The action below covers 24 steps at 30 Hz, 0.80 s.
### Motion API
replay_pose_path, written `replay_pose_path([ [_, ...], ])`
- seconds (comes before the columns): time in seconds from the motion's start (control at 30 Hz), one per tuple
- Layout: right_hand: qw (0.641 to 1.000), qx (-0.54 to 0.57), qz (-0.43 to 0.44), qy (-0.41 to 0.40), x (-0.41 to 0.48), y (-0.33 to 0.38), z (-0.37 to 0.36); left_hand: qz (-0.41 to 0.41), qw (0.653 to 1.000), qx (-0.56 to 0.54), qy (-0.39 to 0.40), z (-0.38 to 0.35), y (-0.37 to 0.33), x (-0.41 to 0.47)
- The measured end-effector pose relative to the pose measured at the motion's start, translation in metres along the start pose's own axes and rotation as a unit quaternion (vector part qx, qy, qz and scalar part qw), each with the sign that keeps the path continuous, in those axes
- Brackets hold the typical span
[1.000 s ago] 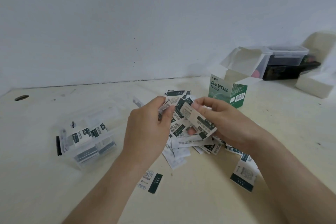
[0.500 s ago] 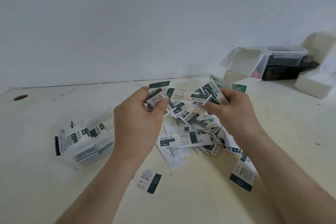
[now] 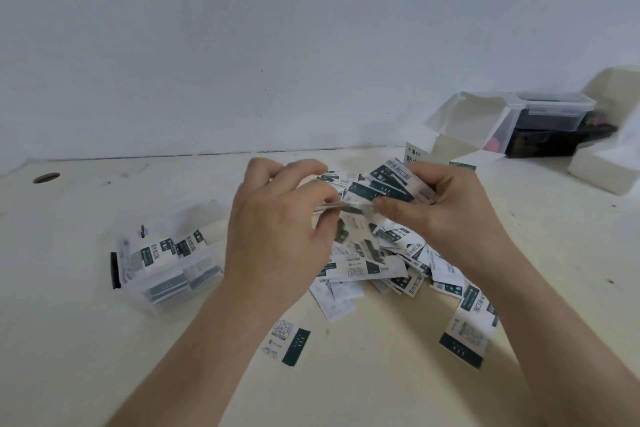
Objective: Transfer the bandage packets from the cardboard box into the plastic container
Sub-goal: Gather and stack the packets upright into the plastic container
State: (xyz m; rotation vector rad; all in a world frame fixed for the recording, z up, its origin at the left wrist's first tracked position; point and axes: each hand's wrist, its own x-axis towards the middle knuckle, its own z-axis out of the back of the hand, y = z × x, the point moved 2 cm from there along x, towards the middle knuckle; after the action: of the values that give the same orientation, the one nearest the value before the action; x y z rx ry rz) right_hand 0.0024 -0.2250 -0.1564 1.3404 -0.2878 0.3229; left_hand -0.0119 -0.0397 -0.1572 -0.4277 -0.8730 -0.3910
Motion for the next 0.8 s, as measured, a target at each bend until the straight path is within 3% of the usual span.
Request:
replay_pose_path([
  [0.17, 0.985, 0.163, -0.051, 0.016, -0.003, -0.006, -0.017, 0.14, 0.97, -0.18, 0.086, -0.005, -0.007, -0.005],
  [0.3, 0.96, 0.237, -0.14, 0.061, -0.01, -0.005, -0.029, 0.241, 0.933, -0.253, 0.081, -0.009, -0.012, -0.007],
  [0.43, 0.931, 0.297, -0.168, 0.126, -0.012, -0.007, -0.037, 0.276, 0.918, -0.275, 0.071, -0.012, -0.012, -0.007],
  [0.53, 0.924, 0.308, -0.203, 0.104, -0.01, -0.015, -0.037, 0.293, 0.904, -0.304, 0.07, -0.012, -0.01, -0.008],
  [0.67, 0.919, 0.31, -0.242, 0.005, -0.005, -0.023, -0.031, 0.28, 0.907, -0.312, 0.035, -0.003, -0.007, -0.001],
  [0.77, 0.896, 0.363, -0.255, -0.012, -0.005, -0.023, -0.032, 0.304, 0.846, -0.416, 0.136, -0.008, -0.018, -0.002],
  [0.8, 0.887, 0.383, -0.257, -0.004, -0.006, -0.021, -0.035, 0.299, 0.843, -0.417, 0.159, -0.012, -0.023, -0.003],
])
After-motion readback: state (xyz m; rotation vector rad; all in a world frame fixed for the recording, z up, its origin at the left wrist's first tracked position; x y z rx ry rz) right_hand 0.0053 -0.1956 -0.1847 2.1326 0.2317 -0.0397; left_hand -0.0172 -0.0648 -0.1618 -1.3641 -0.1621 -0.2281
